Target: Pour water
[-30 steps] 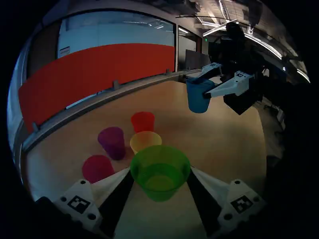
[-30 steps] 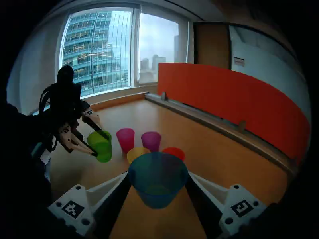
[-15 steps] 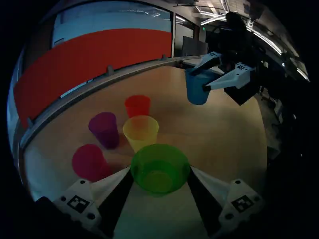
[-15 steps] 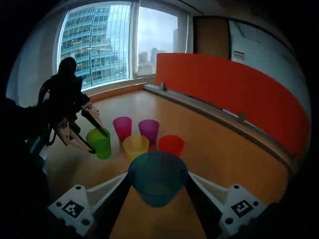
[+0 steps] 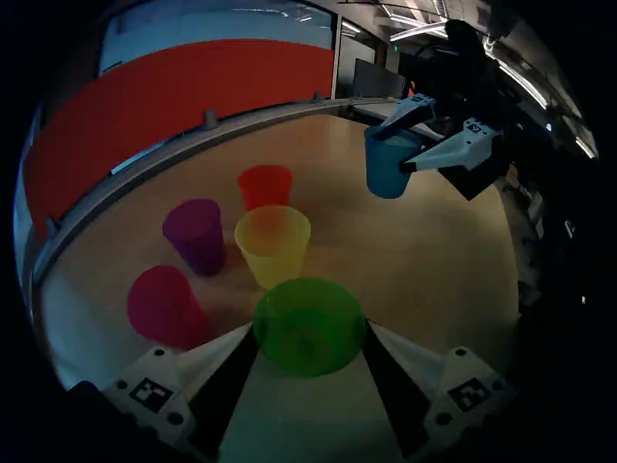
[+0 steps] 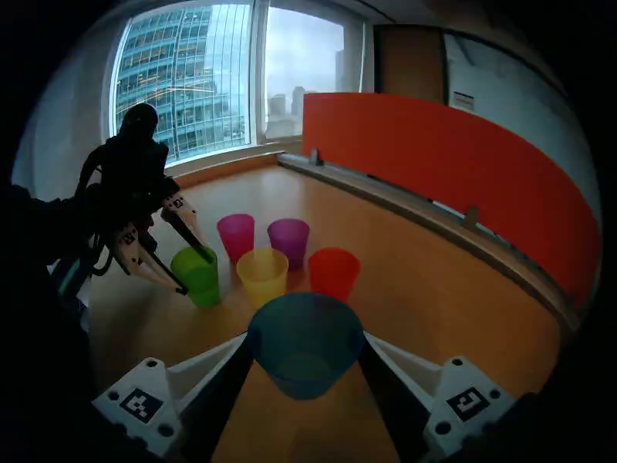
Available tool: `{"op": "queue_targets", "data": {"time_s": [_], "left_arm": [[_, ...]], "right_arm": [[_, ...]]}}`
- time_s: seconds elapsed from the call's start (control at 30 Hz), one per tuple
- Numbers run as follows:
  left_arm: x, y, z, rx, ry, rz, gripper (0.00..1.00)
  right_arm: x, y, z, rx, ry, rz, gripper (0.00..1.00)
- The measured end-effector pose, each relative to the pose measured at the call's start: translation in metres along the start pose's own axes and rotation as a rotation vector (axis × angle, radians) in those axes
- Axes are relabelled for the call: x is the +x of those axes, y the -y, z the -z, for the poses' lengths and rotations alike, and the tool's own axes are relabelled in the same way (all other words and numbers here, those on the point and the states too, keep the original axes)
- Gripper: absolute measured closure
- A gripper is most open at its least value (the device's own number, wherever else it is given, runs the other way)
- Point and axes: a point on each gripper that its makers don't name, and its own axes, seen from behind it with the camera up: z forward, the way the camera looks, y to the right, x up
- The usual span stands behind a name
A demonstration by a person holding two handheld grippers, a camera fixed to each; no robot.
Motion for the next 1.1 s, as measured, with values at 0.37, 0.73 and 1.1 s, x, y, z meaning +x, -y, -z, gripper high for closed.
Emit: {"op": "queue_targets", "data": {"time_s": [0.37, 0.73, 1.1], "left_arm": [[-0.006, 0.002, -0.005, -0.007, 0.005, 0.017, 0.12], [-0.008, 0.004, -0.005, -0.015, 0.003, 0.034, 0.11], [-0.018, -0.001, -0.004, -0.029, 0.03, 0.049, 0.0]], "right_arm": [[-0.004, -0.001, -0.002, -0.004, 0.01, 0.003, 0.07], [-0.007, -0.002, -0.003, -0.008, 0.015, 0.0, 0.08], [-0.015, 0.001, -0.006, -0.006, 0.028, -0.006, 0.07]]}}
